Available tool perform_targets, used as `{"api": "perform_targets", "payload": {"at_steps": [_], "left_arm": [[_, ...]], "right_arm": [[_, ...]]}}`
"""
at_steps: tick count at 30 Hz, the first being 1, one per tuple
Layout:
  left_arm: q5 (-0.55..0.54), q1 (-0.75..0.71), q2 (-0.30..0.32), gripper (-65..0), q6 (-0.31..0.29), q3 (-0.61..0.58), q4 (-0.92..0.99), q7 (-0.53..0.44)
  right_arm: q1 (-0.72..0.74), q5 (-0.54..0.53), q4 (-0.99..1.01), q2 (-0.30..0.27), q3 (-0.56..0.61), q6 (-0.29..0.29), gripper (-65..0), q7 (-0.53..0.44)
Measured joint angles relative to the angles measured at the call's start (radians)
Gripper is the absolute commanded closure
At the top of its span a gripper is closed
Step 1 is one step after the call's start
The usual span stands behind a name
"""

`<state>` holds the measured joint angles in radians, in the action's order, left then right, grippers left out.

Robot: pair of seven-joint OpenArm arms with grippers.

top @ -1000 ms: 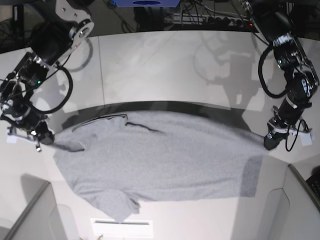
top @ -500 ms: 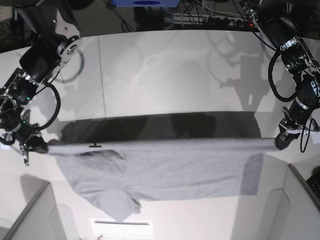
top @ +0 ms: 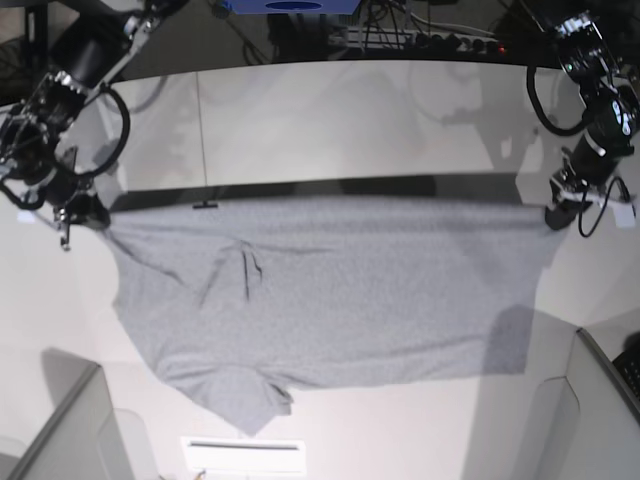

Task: Fold the T-shirt properly
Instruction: 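Drag the held shoulder edge away from the hem with both grippers, then lower the shoulder edge onto the table and open both grippers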

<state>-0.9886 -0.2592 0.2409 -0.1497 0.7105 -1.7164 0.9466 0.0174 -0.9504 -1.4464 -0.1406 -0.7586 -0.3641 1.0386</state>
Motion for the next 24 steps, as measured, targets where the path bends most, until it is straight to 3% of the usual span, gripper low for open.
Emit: {"api": "perform_targets", "payload": {"at_steps": [10,16,24], "left_arm": [[0.0,-0.162,0.004,0.0,-0.005,0.0,-0.009,-0.005],[0.0,-0.273,0.003,0.0,-0.006,0.0,-0.094,-0.011],[0.001,-0.349,0.004,0.0,-0.007,0.0,-0.102,-0.016]], "right_arm": [[-0.174,-0.008,-0.114,0.002,0.003,0.031,0.0,-0.014],[-0.279,-0.01,-0.208,0.043,-0.001,0.035,0.0,-0.015],[-0.325,-0.009,-0.217,0.053,0.0,0.035,0.0,-0.022]]}}
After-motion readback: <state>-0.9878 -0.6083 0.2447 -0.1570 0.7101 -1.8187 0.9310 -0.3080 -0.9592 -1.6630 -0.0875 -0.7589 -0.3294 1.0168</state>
